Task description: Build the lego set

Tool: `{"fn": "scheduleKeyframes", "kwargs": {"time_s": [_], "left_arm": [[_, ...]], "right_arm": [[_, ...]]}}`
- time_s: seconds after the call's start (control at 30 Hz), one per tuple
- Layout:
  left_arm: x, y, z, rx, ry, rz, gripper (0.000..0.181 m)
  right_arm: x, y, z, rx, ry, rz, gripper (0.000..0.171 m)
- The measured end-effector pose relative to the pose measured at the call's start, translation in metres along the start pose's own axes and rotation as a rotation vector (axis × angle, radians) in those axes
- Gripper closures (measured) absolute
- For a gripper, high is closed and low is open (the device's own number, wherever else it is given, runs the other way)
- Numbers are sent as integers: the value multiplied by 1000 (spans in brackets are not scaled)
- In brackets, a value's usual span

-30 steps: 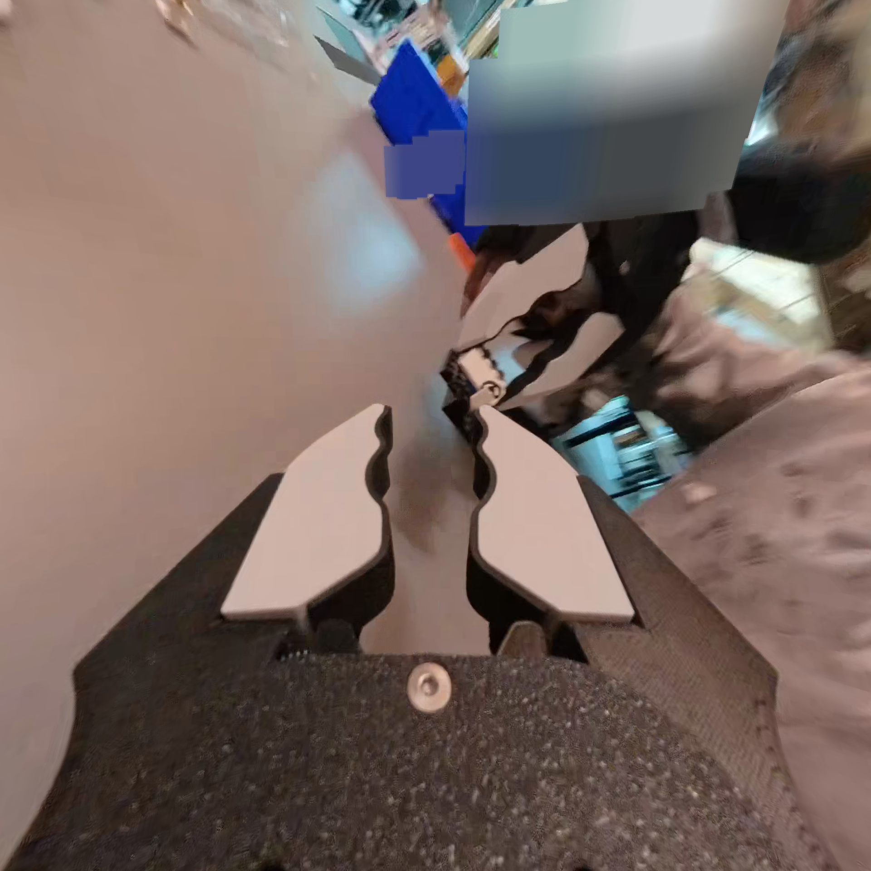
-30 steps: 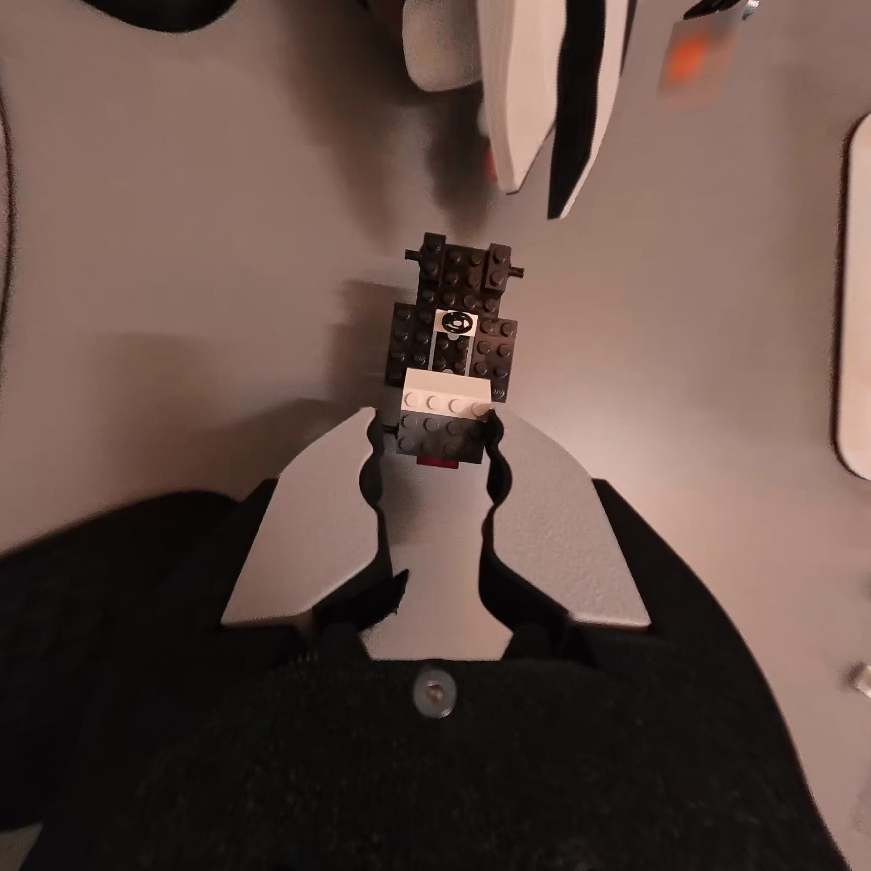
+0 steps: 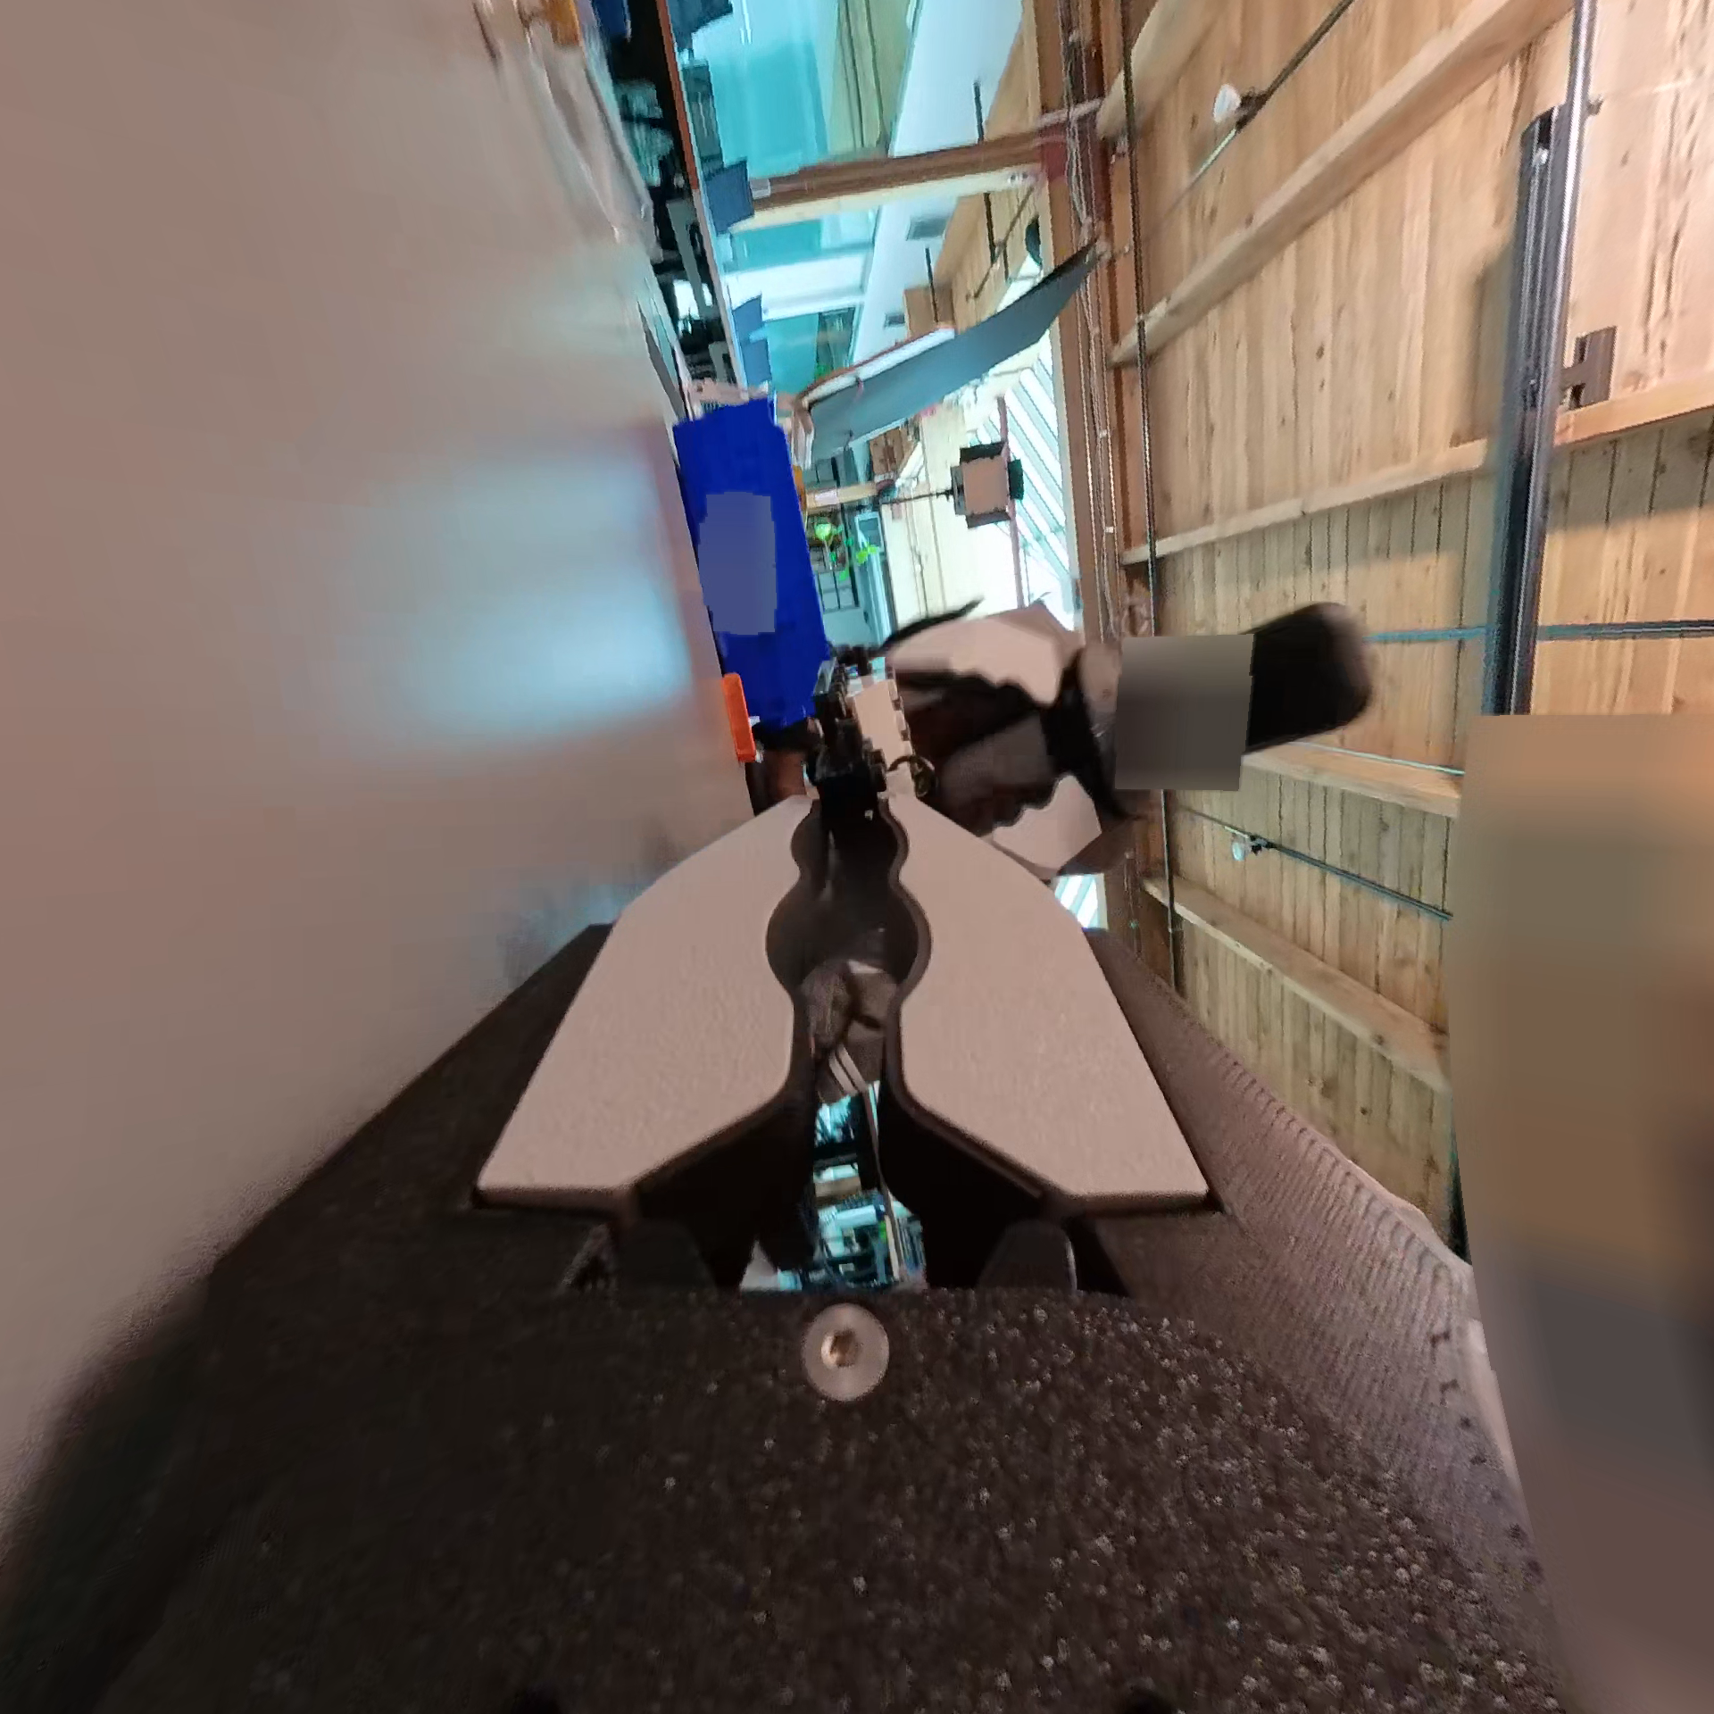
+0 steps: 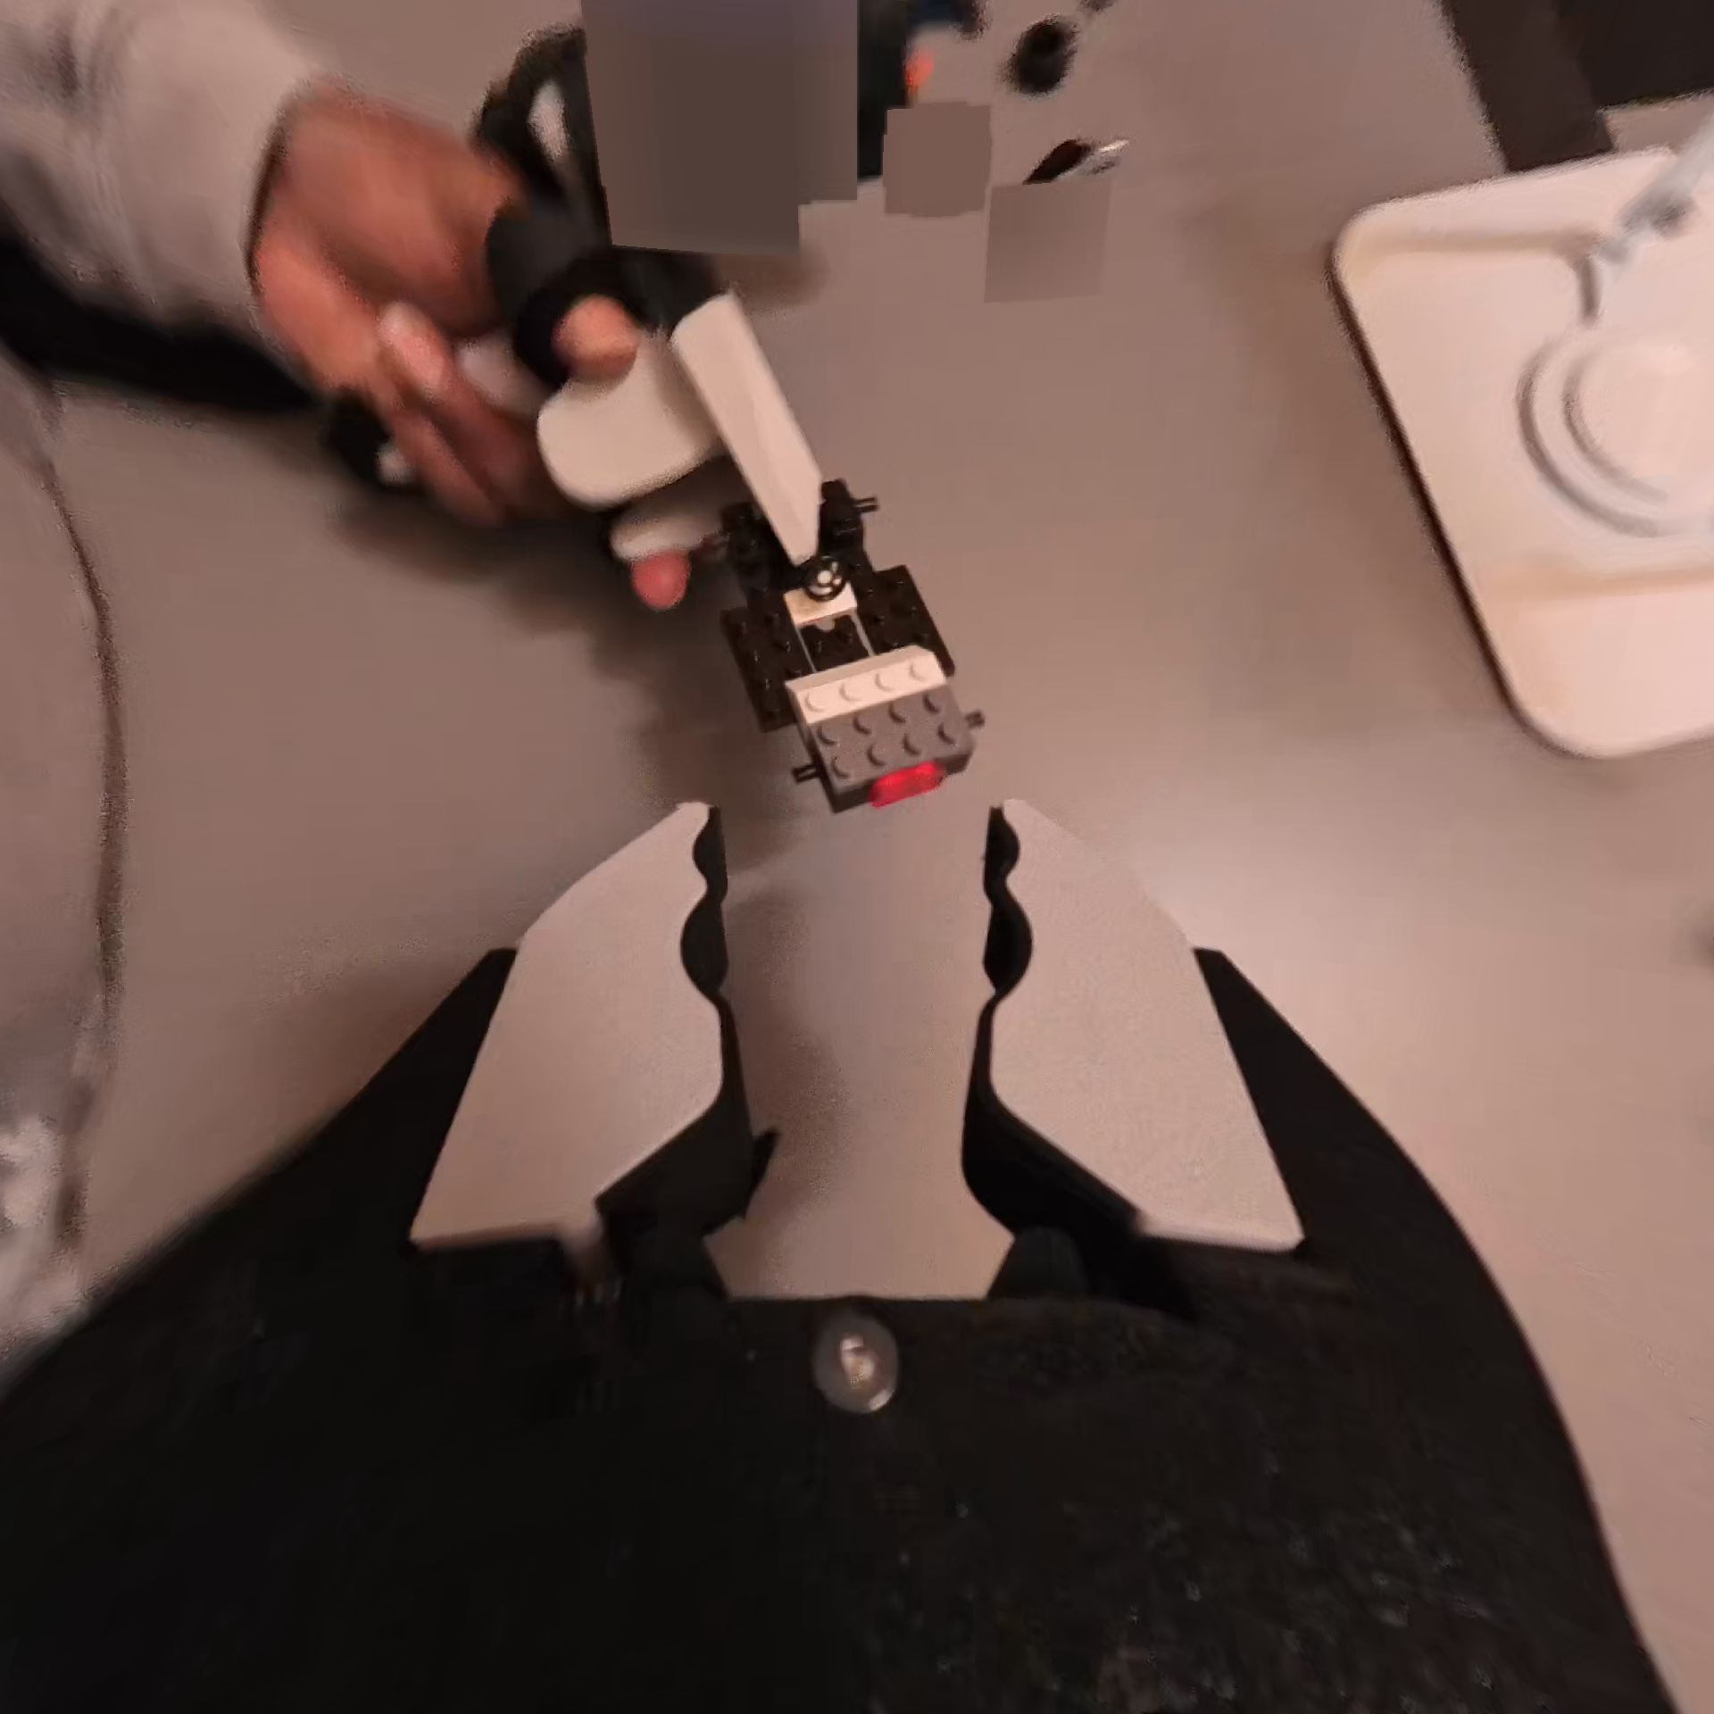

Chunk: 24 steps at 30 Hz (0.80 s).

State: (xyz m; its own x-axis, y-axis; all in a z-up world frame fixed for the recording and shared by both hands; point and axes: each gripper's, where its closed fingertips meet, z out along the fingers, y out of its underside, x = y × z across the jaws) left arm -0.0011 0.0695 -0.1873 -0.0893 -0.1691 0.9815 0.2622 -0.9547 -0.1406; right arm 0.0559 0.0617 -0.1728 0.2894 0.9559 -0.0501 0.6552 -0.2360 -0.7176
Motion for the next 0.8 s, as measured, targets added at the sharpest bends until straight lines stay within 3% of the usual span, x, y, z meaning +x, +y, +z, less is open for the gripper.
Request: {"fn": "scheduleKeyframes", "kwargs": {"time_s": [0.13,0.33,0.47,0.8], "left_arm": [[6,-16,-4,103,-8,54,171],[10,-19,-3,191,-28,114,172],[14,-12,-1,219,-42,156,173],[15,-4,3,214,-56,233,172]], "right_arm": [[-20,-5,11,351,-92,656,122],[-30,-31,28,777,-75,1133,123],[-18,-39,35,929,-132,1326,129],[-1,-48,42,972,-189,1404,136]]}}
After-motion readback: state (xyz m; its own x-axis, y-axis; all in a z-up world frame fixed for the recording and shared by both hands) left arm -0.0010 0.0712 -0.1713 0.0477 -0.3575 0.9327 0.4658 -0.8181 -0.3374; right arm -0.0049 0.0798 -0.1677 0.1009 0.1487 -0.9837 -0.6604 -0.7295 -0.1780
